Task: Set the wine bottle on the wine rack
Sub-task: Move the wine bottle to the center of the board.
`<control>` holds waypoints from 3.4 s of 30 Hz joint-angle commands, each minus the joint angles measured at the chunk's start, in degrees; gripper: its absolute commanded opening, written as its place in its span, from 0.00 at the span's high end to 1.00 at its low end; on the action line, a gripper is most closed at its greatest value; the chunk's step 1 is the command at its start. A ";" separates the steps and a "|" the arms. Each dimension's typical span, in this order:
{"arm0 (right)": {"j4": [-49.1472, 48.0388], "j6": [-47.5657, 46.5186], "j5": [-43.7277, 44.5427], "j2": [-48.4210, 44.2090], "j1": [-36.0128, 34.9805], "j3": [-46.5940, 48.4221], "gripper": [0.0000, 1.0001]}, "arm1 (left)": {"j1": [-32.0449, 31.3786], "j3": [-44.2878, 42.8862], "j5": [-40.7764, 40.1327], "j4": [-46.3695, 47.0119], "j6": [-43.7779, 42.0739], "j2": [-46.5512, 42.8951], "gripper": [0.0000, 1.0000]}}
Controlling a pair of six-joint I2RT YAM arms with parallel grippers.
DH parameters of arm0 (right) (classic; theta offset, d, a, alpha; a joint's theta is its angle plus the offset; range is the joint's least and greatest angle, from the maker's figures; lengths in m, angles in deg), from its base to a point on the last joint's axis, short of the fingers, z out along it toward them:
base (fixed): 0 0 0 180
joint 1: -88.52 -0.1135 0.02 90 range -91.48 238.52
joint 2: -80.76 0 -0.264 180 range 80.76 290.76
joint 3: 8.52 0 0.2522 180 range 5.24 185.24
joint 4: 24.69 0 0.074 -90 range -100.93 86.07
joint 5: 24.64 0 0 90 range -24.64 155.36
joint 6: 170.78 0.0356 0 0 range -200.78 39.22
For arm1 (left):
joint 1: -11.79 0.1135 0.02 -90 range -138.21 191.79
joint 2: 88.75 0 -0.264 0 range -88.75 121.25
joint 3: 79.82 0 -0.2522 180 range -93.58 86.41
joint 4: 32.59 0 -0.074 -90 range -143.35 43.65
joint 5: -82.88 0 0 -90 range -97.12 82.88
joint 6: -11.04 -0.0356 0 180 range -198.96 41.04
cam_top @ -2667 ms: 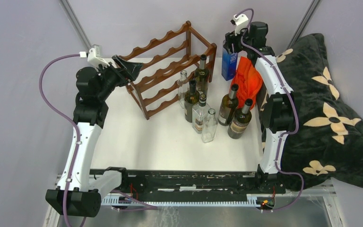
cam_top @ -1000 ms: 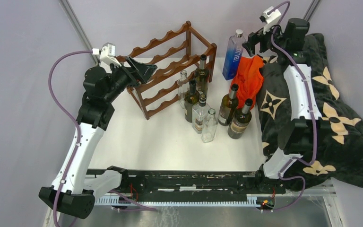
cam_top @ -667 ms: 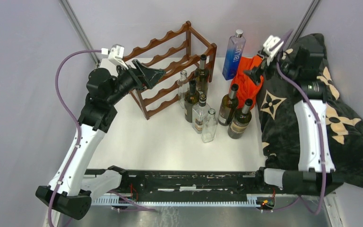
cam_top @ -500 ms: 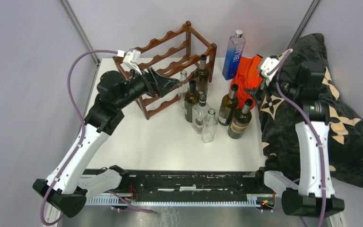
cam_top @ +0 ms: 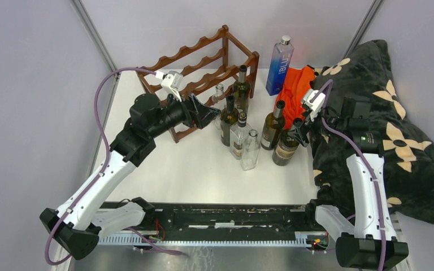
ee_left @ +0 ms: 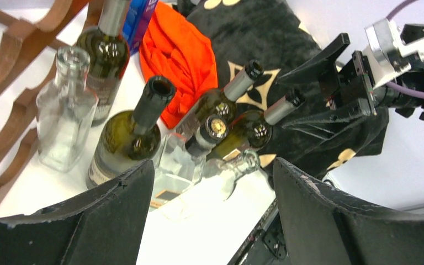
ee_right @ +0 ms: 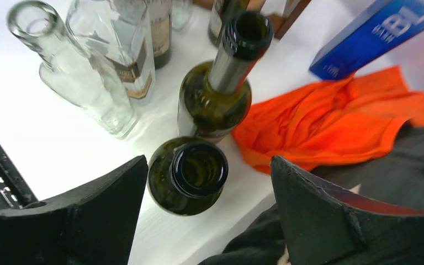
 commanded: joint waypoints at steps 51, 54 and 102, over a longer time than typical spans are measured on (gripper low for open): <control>-13.46 8.94 6.09 6.50 15.31 -2.22 0.26 | -0.90 11.66 0.97 2.42 -0.92 -13.84 0.16; -12.38 8.79 5.96 6.68 15.57 1.14 0.18 | -0.93 11.62 1.11 2.54 -0.78 -13.92 0.16; -41.32 20.22 10.04 24.49 -12.23 7.78 0.92 | -1.26 13.11 0.36 2.09 -0.72 -16.75 0.16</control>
